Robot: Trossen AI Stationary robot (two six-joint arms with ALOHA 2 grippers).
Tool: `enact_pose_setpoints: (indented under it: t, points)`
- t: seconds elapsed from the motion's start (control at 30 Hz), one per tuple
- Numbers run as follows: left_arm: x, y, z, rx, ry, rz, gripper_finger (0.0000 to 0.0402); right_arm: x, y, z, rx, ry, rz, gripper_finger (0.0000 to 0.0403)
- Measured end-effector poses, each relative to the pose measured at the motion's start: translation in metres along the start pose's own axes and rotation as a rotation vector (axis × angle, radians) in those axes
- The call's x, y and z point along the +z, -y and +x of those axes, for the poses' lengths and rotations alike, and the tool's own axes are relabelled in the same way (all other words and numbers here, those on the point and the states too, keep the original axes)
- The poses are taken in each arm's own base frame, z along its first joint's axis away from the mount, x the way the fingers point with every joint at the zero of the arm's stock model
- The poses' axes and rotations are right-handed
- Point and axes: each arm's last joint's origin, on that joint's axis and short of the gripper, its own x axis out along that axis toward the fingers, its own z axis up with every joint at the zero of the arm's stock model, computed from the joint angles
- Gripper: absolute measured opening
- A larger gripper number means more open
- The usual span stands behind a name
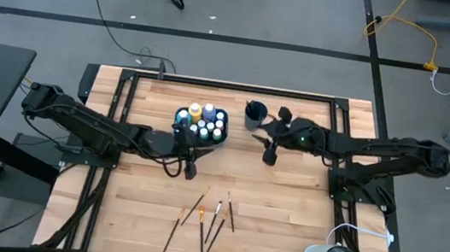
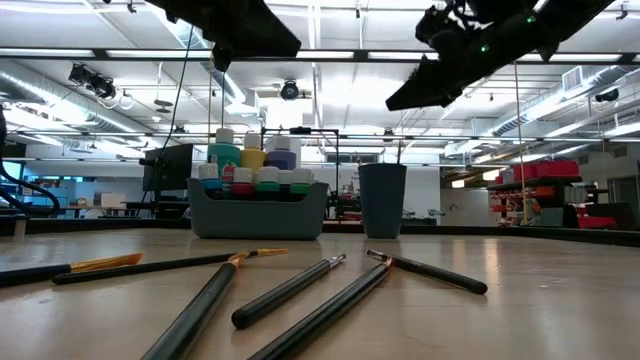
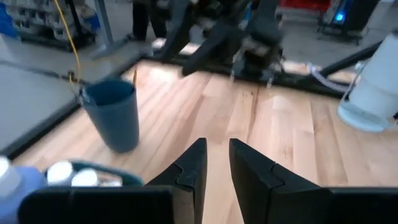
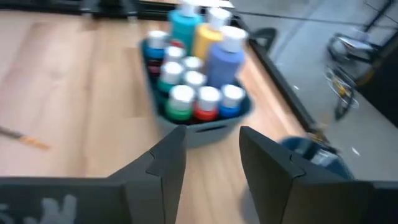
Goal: Pick & Place Paint Supplies
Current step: Put the gold paint brush into the blue cup
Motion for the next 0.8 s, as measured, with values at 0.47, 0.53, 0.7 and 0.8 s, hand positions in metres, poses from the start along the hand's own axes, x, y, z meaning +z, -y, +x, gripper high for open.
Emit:
enact_pose_setpoints:
  t: [0.47, 0.53, 0.7, 0.8]
  points:
    - [-0.026, 0.008, -0.004, -0.088, -0.248, -0.134, 0.0134, 0.005, -0.049, -0.012, 0.184, 0.026, 0.046, 0.0152]
    - [-0.032, 0.013, -0.006, -0.115, -0.302, -0.183, 0.0143, 0.005, -0.050, -0.012, 0.189, 0.031, 0.045, 0.0152]
    - [-0.054, 0.027, -0.003, -0.137, -0.458, -0.321, 0.0148, 0.009, -0.050, -0.012, 0.187, 0.062, 0.055, 0.0152]
    - [-0.066, 0.035, -0.002, -0.129, -0.531, -0.357, 0.0145, 0.010, -0.050, -0.013, 0.187, 0.072, 0.058, 0.0152]
